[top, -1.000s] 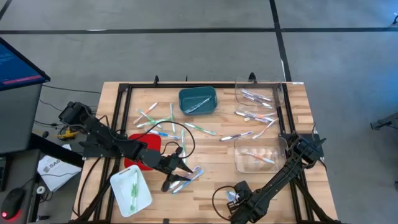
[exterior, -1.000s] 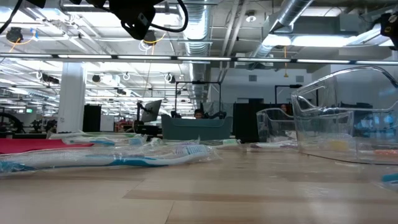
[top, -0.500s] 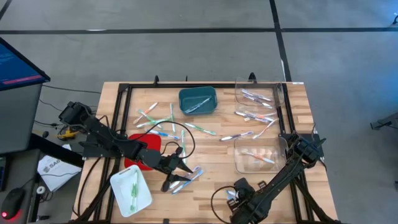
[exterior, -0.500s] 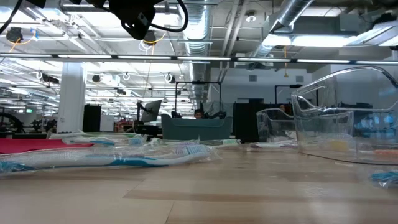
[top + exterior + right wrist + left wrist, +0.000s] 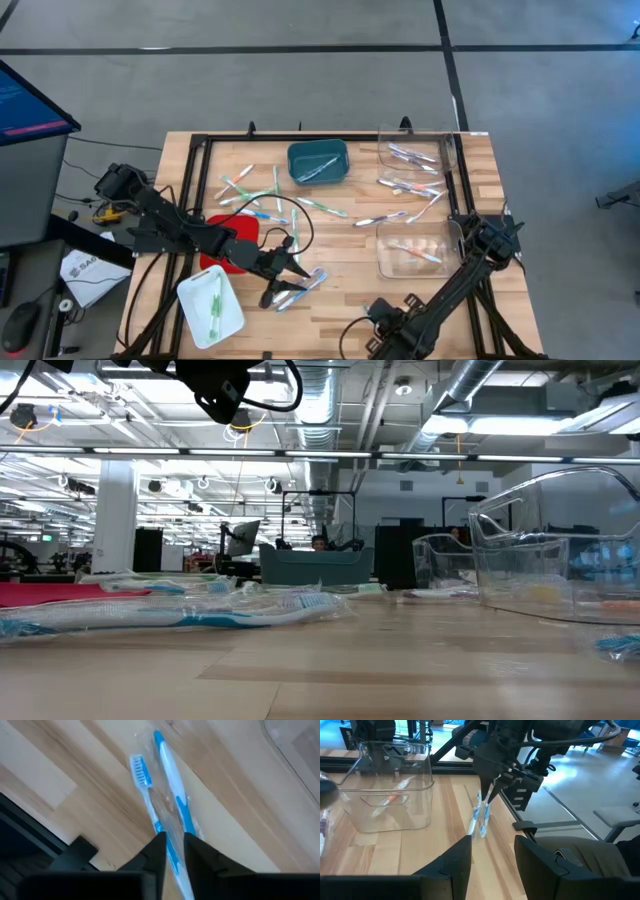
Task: Pick & Place Toothbrushes
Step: Put the blue toothbrush into the blue bin
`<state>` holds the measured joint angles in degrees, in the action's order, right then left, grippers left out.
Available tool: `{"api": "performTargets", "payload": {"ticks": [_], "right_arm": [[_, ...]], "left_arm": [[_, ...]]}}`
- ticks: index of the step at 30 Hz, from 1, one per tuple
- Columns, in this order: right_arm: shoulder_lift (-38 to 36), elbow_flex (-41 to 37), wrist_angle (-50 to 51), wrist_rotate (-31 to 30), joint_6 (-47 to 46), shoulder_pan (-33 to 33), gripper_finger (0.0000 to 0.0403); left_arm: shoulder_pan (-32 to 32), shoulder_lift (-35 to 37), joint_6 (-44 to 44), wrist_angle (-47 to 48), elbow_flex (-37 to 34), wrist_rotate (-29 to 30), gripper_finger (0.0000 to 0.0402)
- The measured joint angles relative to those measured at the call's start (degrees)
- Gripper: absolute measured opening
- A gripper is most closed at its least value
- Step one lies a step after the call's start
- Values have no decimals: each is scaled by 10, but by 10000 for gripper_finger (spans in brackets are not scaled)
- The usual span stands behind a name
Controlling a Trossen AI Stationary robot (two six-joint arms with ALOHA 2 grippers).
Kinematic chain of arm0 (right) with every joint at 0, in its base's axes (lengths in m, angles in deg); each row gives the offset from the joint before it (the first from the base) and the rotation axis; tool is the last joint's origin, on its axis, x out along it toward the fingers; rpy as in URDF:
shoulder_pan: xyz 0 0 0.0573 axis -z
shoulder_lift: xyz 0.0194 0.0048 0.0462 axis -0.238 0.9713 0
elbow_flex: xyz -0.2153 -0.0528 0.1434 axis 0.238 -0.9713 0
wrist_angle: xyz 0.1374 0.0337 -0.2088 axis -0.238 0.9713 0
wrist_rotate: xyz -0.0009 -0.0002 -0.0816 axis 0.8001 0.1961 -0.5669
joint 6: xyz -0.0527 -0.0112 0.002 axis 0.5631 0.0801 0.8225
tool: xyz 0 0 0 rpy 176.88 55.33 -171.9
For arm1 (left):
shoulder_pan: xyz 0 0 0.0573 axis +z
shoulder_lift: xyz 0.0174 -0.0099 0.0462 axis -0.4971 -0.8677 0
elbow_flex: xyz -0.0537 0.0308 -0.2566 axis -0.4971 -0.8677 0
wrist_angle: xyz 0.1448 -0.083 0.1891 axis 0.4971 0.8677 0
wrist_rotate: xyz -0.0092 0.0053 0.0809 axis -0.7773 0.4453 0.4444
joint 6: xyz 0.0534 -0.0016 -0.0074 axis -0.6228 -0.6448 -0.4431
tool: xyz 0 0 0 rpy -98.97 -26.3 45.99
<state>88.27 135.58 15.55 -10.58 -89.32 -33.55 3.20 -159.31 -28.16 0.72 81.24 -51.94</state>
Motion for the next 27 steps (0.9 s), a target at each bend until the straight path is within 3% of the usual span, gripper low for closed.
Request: {"api": "performTargets", "payload": {"ticks": [6,12,27], "right_arm": [[0,-9,7,-1,-4,-13,123],[0,-47,-29,-5,-52,-42,157],[0,-82,-31,-5,-71,-53,150]], "left_arm": [[0,0,-1,0,0,0,145],[0,0,-1,0,0,0,145],[0,0,-2,0,-1,-2,145]]}}
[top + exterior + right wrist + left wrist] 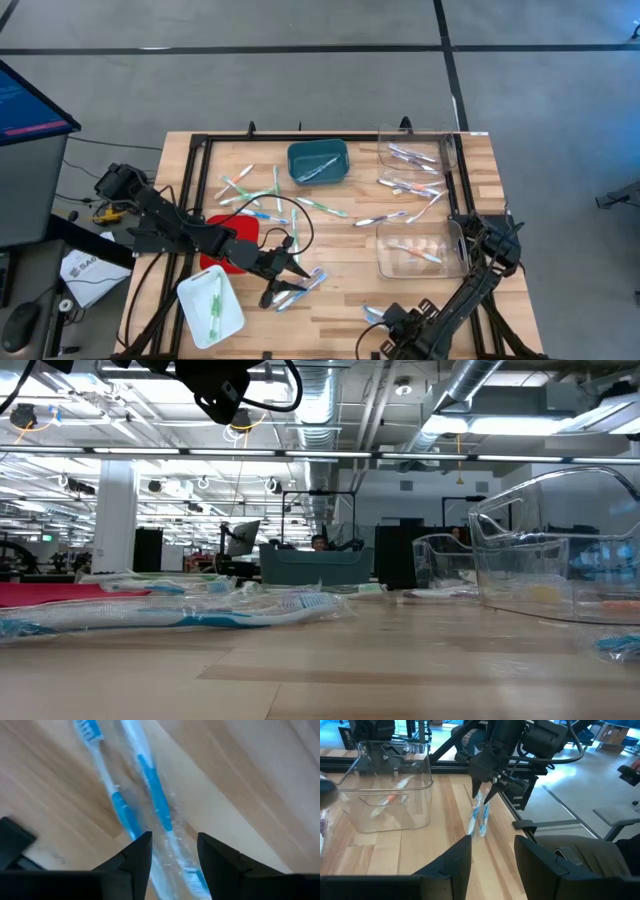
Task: Pick & Place Toothbrushes
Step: Put the blue toothbrush into the blue bin
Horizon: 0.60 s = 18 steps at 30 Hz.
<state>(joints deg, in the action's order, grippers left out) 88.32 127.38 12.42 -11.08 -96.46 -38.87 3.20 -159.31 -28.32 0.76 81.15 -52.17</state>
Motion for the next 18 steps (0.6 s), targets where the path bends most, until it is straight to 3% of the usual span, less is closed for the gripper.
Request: {"api": "performTargets", "payload": {"ticks": [11,18], "right_arm": [[0,0,12,-2,5,0,120],[0,0,1,-25,4,-6,122]], "left_arm": [[0,0,0,0,0,0,145],[0,0,0,1,0,2,145]]}}
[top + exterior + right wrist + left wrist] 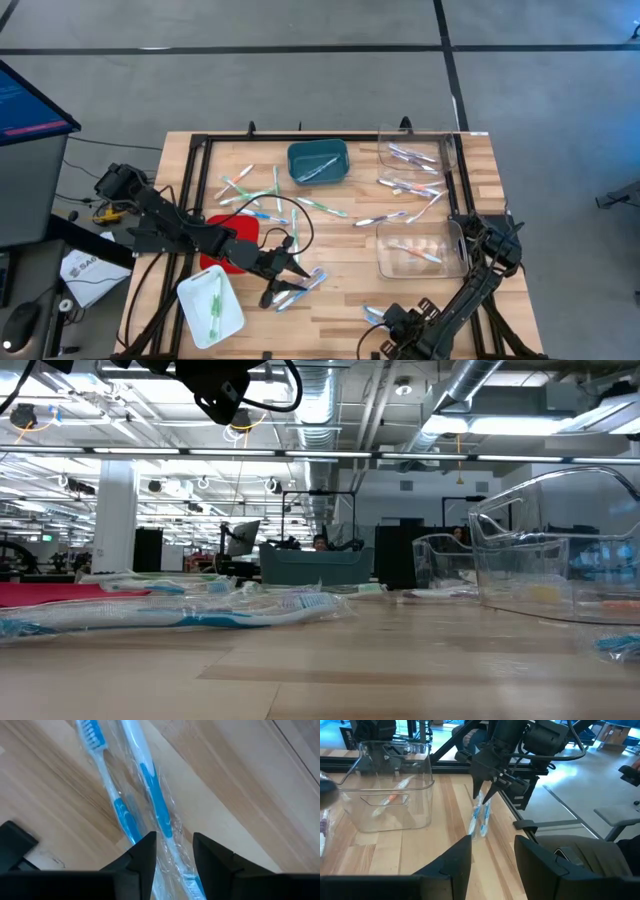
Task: Pick & Place Toothbrushes
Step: Put the blue toothbrush into the blue bin
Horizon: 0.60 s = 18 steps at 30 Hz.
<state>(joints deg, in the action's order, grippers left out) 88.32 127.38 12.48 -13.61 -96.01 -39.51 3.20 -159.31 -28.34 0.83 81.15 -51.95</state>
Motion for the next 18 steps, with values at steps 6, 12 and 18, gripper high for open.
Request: {"api": "performTargets", "payload": {"ticks": [6,12,18], "right_arm": [[24,-1,6,-11,5,2,129],[51,4,-12,12,24,10,138],[48,4,-9,17,24,11,139]], "left_arm": [[0,0,0,1,0,0,145],[0,0,0,0,0,-1,145],[0,0,0,0,0,1,145]]}}
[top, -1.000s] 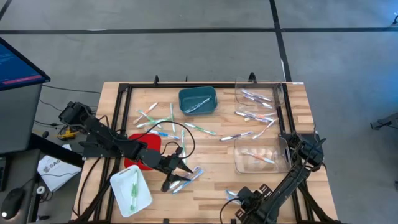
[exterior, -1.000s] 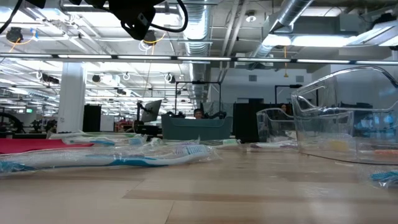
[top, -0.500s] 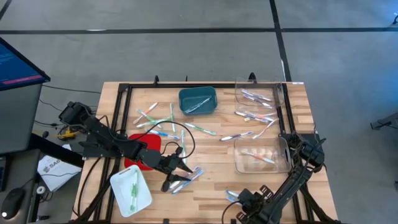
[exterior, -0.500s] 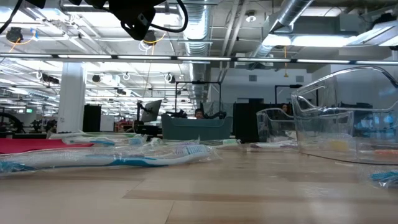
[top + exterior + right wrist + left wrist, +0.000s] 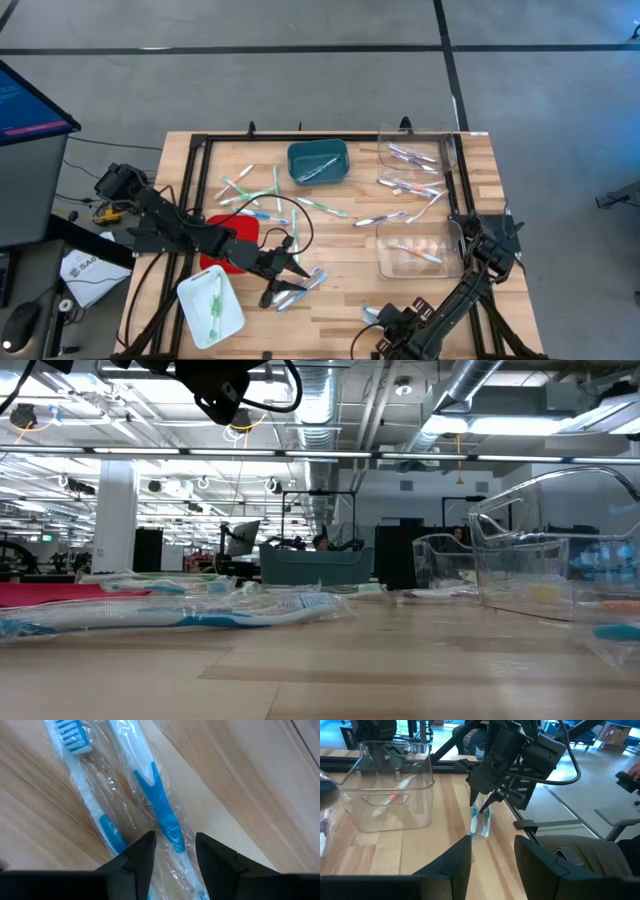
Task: Pick & Place Toothbrushes
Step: Put the blue toothbrush into the blue bin
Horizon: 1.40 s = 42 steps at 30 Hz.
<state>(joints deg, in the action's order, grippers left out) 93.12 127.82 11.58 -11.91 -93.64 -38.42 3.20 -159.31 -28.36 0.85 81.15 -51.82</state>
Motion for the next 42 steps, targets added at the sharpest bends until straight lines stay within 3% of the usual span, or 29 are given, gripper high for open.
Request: {"api": "performTargets", "payload": {"ticks": [10,21,31,42], "right_arm": [[1,0,-3,0,-2,8,97],[2,-1,2,-3,8,11,10],[6,8,41,-7,8,18,7],[6,73,134,-74,21,29,1]], "left_arm": [[0,0,0,0,0,0,145],[0,0,0,0,0,0,145],[0,0,0,0,0,0,145],[0,0,-11,0,0,0,145]]}}
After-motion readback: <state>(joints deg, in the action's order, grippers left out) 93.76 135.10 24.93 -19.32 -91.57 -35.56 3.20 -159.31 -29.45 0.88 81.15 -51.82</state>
